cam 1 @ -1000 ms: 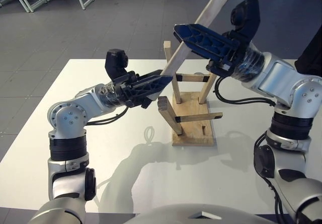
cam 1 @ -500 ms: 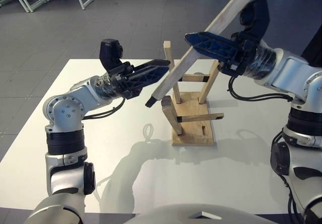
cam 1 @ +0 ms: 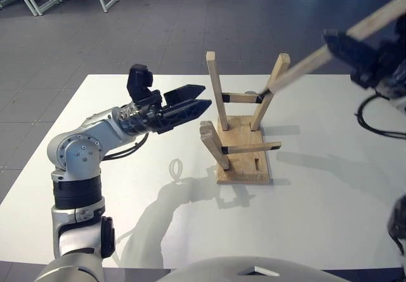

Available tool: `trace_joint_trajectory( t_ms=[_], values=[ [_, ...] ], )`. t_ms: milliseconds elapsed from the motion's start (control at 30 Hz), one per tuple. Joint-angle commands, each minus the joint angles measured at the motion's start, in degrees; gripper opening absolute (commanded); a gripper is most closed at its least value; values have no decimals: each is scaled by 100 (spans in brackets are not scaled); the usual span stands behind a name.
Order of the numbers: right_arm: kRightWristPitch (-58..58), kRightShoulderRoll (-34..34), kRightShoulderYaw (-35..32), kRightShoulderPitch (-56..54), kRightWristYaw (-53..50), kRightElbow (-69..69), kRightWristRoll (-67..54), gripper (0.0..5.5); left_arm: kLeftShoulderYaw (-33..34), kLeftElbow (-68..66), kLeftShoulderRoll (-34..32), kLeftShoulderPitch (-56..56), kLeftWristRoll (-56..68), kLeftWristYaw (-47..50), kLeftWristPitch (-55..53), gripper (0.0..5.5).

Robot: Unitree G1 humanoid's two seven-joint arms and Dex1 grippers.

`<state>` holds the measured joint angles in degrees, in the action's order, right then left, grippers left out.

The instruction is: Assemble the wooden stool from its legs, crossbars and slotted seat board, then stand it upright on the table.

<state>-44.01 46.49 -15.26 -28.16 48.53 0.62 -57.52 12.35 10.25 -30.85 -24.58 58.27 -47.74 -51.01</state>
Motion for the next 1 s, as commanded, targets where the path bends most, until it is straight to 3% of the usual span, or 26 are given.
trace_joint_trajectory(
  t_ms=[33,133,267,533,700,1000],
  values=[
    [698,299,347,888,1396,217,806,202,298,-464,87,178,-1130,1062,902,490],
    [1193,218,741,1347,2158,230,1313,202,121,-769,410,708,-1958,1760,1468,490],
    [1876,-201,1041,1174,2658,83,1627,202,-213,-1017,783,1339,-2578,2019,1882,490],
    [3412,-608,1089,1135,3232,130,2179,202,-321,-1476,808,1592,-3006,1795,2212,490],
    [4085,-820,1533,1401,3488,270,2697,202,-368,-1558,814,1519,-3085,1685,2237,490],
    [4613,-833,1657,1279,3582,803,2924,202,-439,-1706,727,1327,-3208,1477,2219,490]
  ],
)
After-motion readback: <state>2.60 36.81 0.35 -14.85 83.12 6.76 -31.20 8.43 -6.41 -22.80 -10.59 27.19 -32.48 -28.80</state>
